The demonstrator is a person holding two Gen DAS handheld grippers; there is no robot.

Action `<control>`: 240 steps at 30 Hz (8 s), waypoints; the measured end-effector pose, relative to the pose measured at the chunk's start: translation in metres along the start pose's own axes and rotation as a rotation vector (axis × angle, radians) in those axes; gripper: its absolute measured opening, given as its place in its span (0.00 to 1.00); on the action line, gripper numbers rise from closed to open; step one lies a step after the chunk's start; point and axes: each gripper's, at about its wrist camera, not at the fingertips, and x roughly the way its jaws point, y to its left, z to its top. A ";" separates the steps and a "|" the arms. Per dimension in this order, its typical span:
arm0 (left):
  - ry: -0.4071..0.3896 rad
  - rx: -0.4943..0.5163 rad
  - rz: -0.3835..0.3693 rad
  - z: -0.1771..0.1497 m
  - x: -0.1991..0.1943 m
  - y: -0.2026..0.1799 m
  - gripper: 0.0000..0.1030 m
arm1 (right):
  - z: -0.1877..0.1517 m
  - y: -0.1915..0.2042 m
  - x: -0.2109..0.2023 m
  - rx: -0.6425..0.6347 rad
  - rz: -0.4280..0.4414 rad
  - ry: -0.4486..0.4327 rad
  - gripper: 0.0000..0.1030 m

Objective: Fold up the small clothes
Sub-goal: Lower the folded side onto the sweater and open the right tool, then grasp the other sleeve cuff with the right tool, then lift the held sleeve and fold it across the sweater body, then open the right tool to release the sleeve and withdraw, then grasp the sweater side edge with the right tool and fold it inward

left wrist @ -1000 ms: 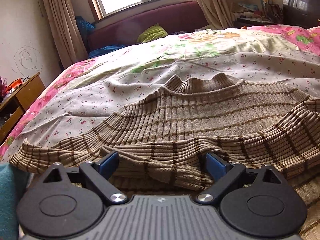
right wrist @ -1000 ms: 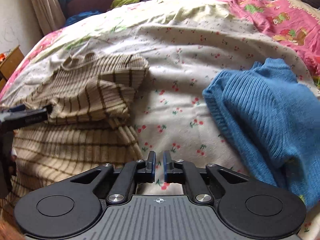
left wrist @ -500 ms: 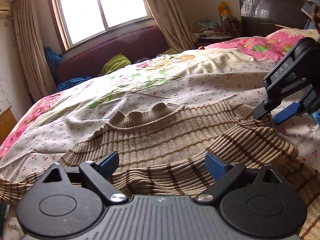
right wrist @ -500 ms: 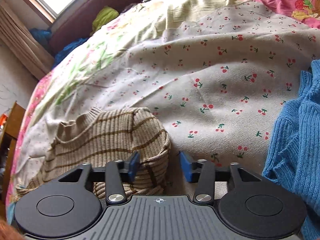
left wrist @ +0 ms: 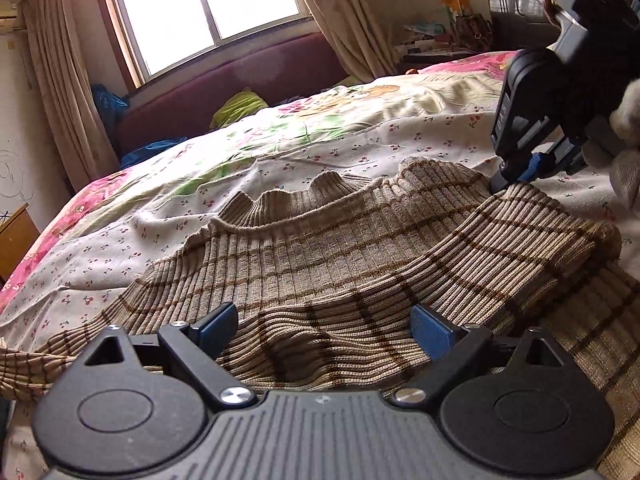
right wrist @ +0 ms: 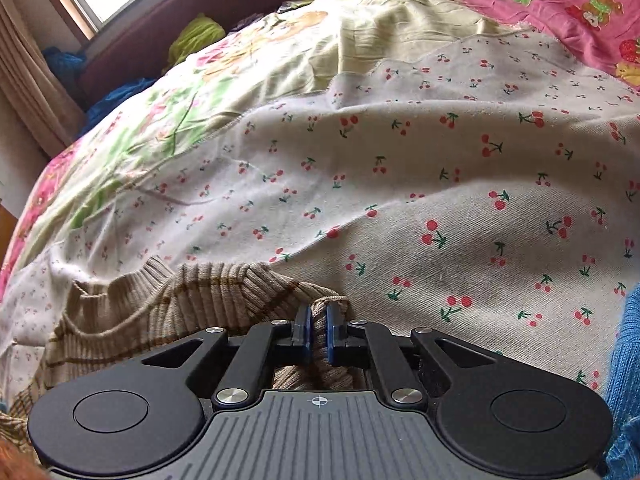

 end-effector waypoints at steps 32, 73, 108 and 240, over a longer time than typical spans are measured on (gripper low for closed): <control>0.032 -0.108 0.345 -0.018 -0.002 0.086 1.00 | -0.126 -0.028 -0.100 -0.414 -0.089 0.024 0.11; 0.023 -0.512 0.121 -0.085 -0.047 0.158 1.00 | -0.114 0.270 -0.011 -0.904 0.276 0.105 0.02; 0.011 -0.738 0.183 -0.099 -0.054 0.221 1.00 | -0.125 0.401 -0.044 -1.068 0.392 0.116 0.15; -0.015 -0.181 0.317 -0.066 -0.031 0.144 1.00 | -0.082 0.004 -0.046 0.286 0.279 -0.032 0.10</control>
